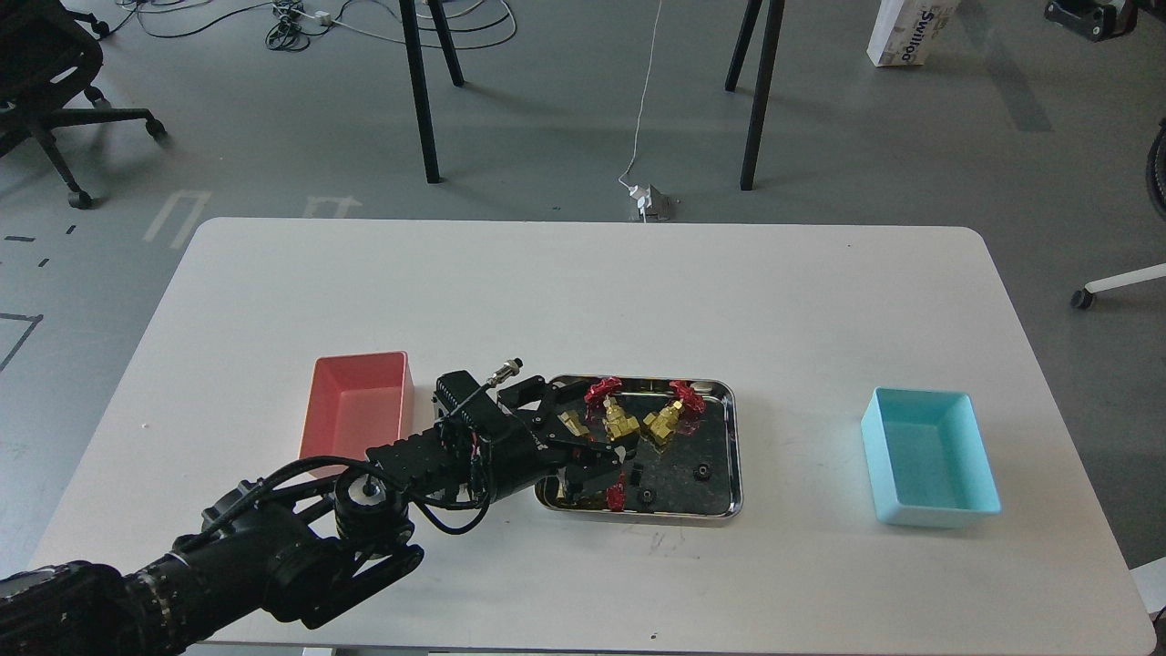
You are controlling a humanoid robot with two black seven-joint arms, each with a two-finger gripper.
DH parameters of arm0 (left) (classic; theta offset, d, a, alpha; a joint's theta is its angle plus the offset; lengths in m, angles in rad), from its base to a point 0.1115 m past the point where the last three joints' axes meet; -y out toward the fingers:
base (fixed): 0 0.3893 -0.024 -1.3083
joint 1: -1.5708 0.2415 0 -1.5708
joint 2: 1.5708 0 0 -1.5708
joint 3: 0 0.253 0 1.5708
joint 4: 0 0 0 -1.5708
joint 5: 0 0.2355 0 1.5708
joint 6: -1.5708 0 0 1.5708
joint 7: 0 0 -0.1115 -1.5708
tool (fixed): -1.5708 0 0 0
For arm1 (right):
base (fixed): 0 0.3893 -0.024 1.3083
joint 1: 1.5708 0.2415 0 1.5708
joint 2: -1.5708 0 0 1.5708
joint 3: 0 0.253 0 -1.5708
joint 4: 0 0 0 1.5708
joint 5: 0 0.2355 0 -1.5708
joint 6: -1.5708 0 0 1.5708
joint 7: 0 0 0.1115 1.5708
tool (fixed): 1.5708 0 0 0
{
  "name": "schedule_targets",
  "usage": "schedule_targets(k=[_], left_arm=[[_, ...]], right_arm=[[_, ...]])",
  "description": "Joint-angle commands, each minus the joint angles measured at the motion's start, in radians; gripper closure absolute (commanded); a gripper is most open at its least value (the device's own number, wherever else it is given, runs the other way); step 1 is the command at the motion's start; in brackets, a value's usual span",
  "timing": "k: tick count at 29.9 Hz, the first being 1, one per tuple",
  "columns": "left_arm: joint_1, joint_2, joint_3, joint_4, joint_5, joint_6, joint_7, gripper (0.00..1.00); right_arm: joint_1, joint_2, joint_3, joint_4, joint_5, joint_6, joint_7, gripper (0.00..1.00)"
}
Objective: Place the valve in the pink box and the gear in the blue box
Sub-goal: 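Lower the left gripper into the tray and grasp a brass valve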
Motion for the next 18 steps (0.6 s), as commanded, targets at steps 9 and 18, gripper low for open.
schedule_targets(k=[9, 18], left_arm=[[0.0, -0.016, 0.0, 0.091, 0.0, 0.0, -0.036, 0.22], [0.005, -0.018, 0.0, 0.093, 0.0, -0.001, -0.019, 0.61]], right_arm=[[0.002, -0.002, 0.0, 0.0, 0.0, 0.0, 0.005, 0.01], [-0.002, 0.0, -0.001, -0.003, -0.001, -0.002, 0.008, 0.01]])
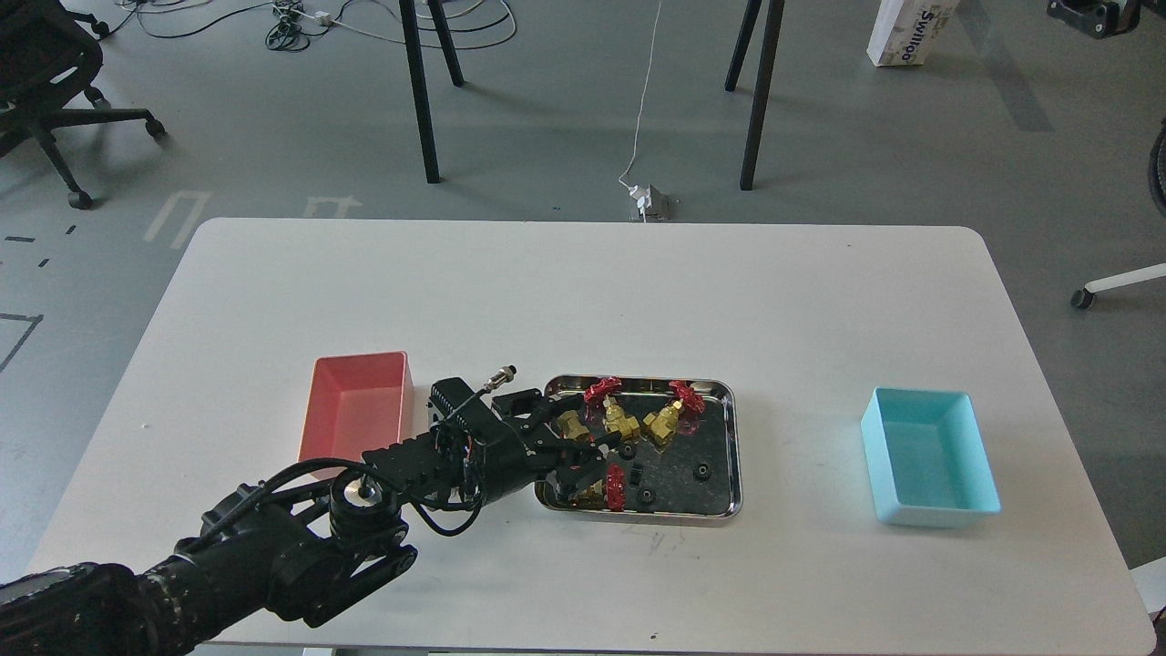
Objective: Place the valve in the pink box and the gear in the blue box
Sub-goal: 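Lower the left gripper into the tray and grasp a brass valve, then carry the valve to the pink box and release it inside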
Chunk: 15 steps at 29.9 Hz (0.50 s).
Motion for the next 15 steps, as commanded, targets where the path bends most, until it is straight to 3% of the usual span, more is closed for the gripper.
schedule_targets(k=[1, 6, 11, 15], left_arm=[[0.004, -0.001, -0.002, -0.001, 0.0, -0.003, 0.007, 0.67], [0.012, -0.009, -0.006, -0.01, 0.0, -0.008, 0.007, 0.82], [0.02, 0.02, -0.075, -0.093, 0.0, -0.015, 0.024, 0.82], [0.018, 0.136, -0.164, -0.209, 0.0, -0.06, 0.033, 0.81]], right_arm=[[-0.004, 0.002, -0.001, -0.001, 0.0, 0.0, 0.002, 0.01], [-0.011, 0.002, -0.003, -0.004, -0.002, -0.002, 0.002, 0.01], [-0.012, 0.002, -0.006, -0.018, -0.003, -0.002, 0.002, 0.01], [-0.014, 0.002, -0.008, -0.026, -0.013, -0.002, 0.002, 0.01]])
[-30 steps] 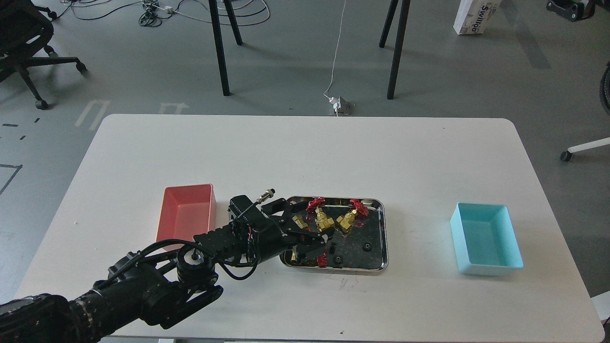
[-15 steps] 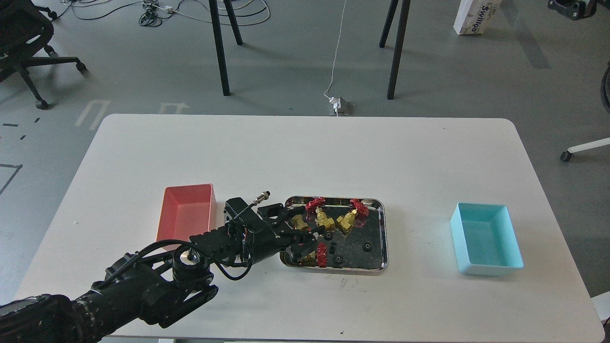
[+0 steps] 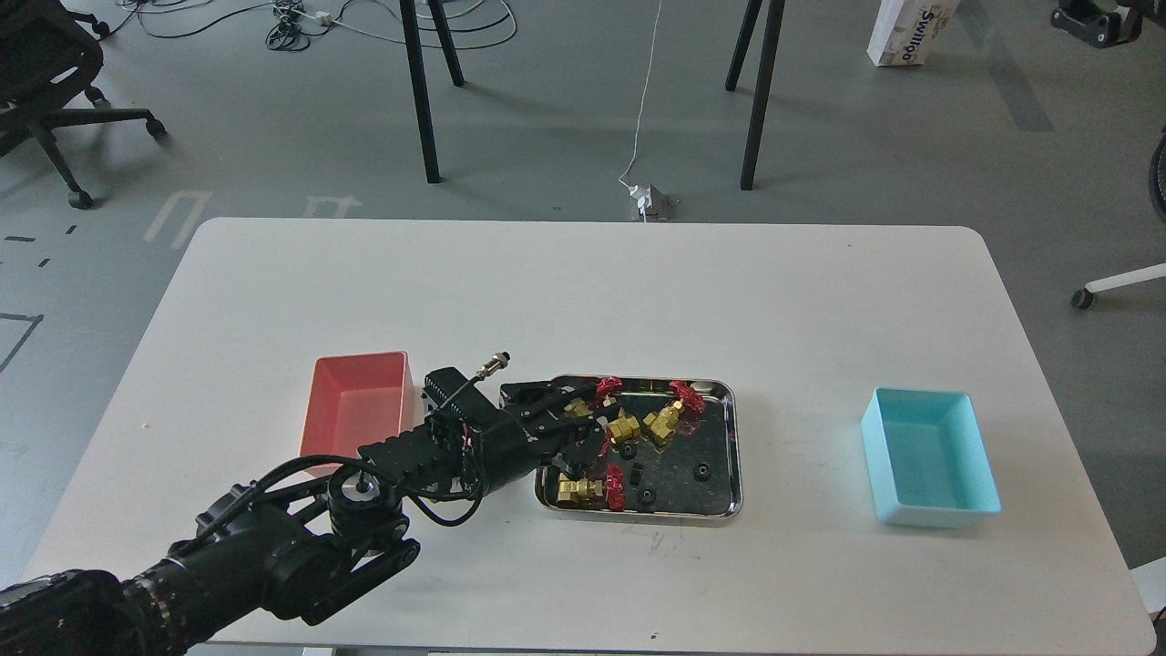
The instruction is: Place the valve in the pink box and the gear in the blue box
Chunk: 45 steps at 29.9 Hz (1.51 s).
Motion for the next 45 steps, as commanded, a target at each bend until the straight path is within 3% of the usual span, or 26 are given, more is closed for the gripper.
schedule_targets(k=[1, 5, 11, 16, 26, 29, 34, 40, 45], left_arm=[[-0.001, 0.12, -0.069, -0.118, 0.0, -0.043, 0.01, 0.81], [-0.004, 0.318, -0.083, -0.217, 0.0, -0.054, 0.025, 0.8], [0.02, 0.524, -0.078, -0.238, -0.051, -0.032, 0.025, 0.79], [0.066, 0.573, -0.078, -0.237, -0.086, -0.003, 0.025, 0.78], [0.112, 0.527, -0.078, -0.217, -0.091, 0.008, 0.026, 0.74], [0.114, 0.524, -0.077, -0.188, -0.091, 0.014, 0.025, 0.63], [0.13, 0.524, -0.077, -0.18, -0.092, 0.026, 0.025, 0.27], [0.131, 0.526, -0.081, -0.178, -0.14, 0.032, 0.025, 0.24], [0.077, 0.529, -0.152, -0.18, -0.369, 0.075, 0.016, 0.05]], right_arm=[[-0.001, 0.0, -0.001, -0.004, -0.006, 0.0, 0.0, 0.01], [0.002, 0.001, -0.001, -0.007, -0.006, -0.001, 0.0, 0.01], [0.004, 0.006, -0.001, -0.007, -0.006, -0.001, 0.0, 0.01], [0.002, 0.008, -0.001, -0.021, -0.008, -0.001, 0.0, 0.01], [0.009, 0.049, -0.001, -0.044, -0.035, -0.003, 0.0, 0.01], [0.012, 0.055, -0.001, -0.045, -0.035, -0.003, 0.0, 0.01], [0.012, 0.061, -0.001, -0.045, -0.042, -0.003, 0.0, 0.01], [0.012, 0.061, -0.001, -0.044, -0.042, -0.005, 0.0, 0.01], [0.01, 0.064, -0.004, -0.029, -0.057, 0.014, 0.002, 0.01]])
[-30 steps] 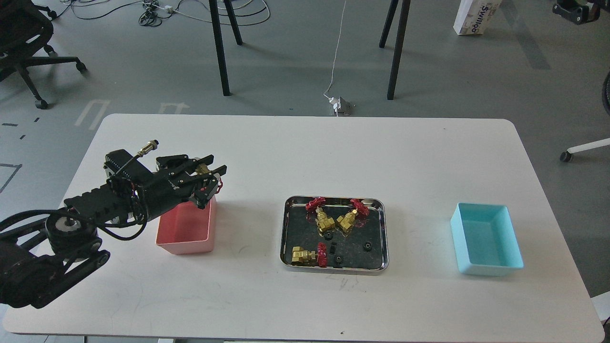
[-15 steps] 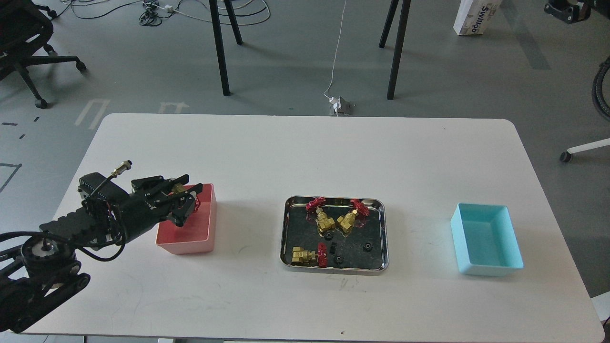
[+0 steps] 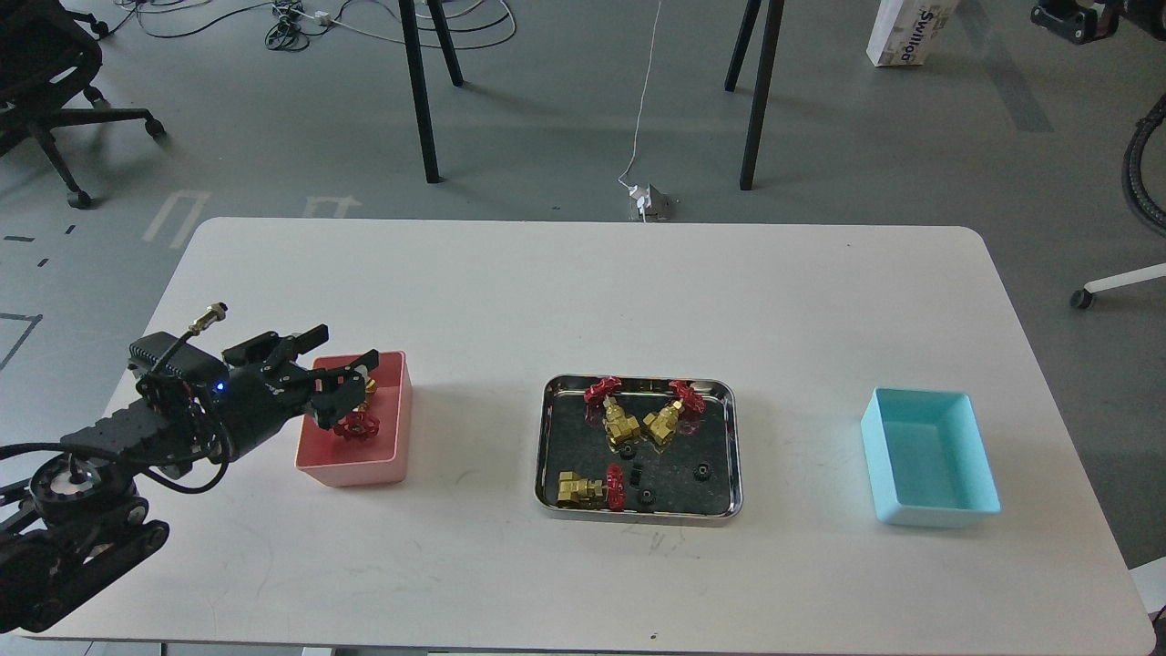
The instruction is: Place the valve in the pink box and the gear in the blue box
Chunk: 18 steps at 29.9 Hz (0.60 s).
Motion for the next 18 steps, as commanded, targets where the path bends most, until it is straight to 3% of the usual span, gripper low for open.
schedule_targets(k=[1, 7, 13, 16, 18], left_arm=[[-0.076, -0.001, -0.081, -0.002, -0.21, 0.029, -0.009, 0.04], [-0.311, -0.024, -0.159, -0.017, -0.681, -0.028, 0.011, 0.04], [-0.48, -0.01, -0.234, -0.023, -1.011, -0.261, 0.128, 0.04], [-0.567, -0.012, -0.242, -0.021, -1.122, -0.402, 0.203, 0.04], [-0.621, -0.012, -0.239, -0.008, -1.195, -0.448, 0.224, 0.04]], right_arm=[[-0.002, 0.015, -0.003, 0.017, -0.045, 0.023, 0.001, 0.01], [0.017, 0.098, -0.06, 0.083, -0.409, 0.167, 0.003, 0.01], [0.069, 0.184, -0.299, 0.201, -0.643, 0.247, 0.023, 0.01], [0.138, 0.254, -0.478, 0.247, -0.768, 0.251, 0.064, 0.01], [0.181, 0.323, -0.607, 0.246, -0.824, 0.251, 0.102, 0.01]])
